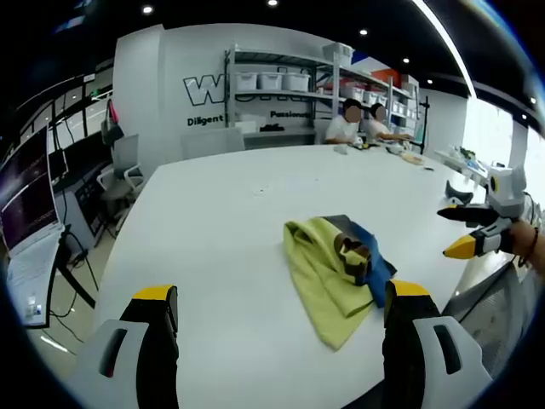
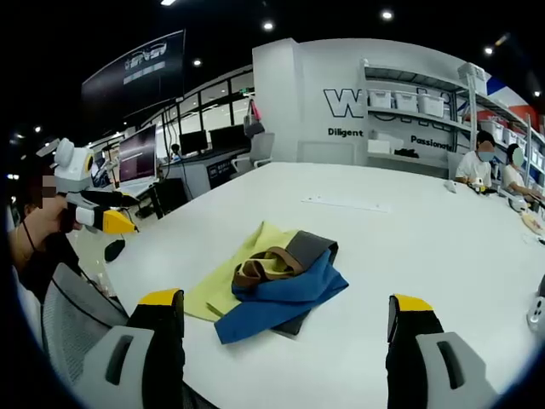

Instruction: Fold the garment on the visible template until the final outline fits inside the template.

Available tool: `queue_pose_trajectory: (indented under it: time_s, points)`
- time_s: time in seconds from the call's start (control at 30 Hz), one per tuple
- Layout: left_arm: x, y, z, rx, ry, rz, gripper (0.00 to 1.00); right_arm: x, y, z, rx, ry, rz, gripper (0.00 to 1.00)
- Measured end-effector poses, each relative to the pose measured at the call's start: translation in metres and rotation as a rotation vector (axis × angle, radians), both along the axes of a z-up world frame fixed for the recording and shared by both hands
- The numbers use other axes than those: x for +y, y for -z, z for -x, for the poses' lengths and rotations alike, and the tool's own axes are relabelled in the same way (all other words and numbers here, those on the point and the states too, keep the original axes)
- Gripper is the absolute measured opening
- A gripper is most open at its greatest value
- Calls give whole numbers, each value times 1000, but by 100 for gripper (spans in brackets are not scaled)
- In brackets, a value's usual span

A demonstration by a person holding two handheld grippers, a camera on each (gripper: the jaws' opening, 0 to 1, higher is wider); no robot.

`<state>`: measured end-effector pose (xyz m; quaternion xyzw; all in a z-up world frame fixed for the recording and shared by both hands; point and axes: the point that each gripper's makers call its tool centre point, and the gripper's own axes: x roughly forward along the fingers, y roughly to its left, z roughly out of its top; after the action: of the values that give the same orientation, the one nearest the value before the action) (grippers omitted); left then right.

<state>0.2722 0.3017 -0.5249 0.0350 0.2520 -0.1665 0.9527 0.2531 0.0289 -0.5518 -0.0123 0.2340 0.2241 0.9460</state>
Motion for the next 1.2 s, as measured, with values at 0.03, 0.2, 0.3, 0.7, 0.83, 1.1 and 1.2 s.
queue_pose_trajectory:
  time_s: [0.03, 0.2, 0.3, 0.7, 0.83, 1.1, 1.2]
  points:
    - [0, 0, 0, -2, 1, 0, 99, 0, 0, 0, -1, 3, 0, 98]
    - [1, 0, 0, -1, -1, -4, 99, -1, 0, 1, 4, 2, 2, 98]
    - [1, 0, 0, 0, -1, -7, 99, -1, 0, 1, 6, 2, 1, 98]
    - [1, 0, 0, 9, -3, -8, 99, 7, 8, 5, 23, -46, 40, 99]
    - [1, 1, 0, 14, -1, -9, 99, 10, 9, 6, 35, -52, 24, 99]
    - [4, 0, 0, 9, -5, -15, 98, 9, 7, 4, 35, -46, 15, 99]
    - [5, -2, 0, 3, -7, -11, 98, 10, 5, 4, 30, -49, 20, 99]
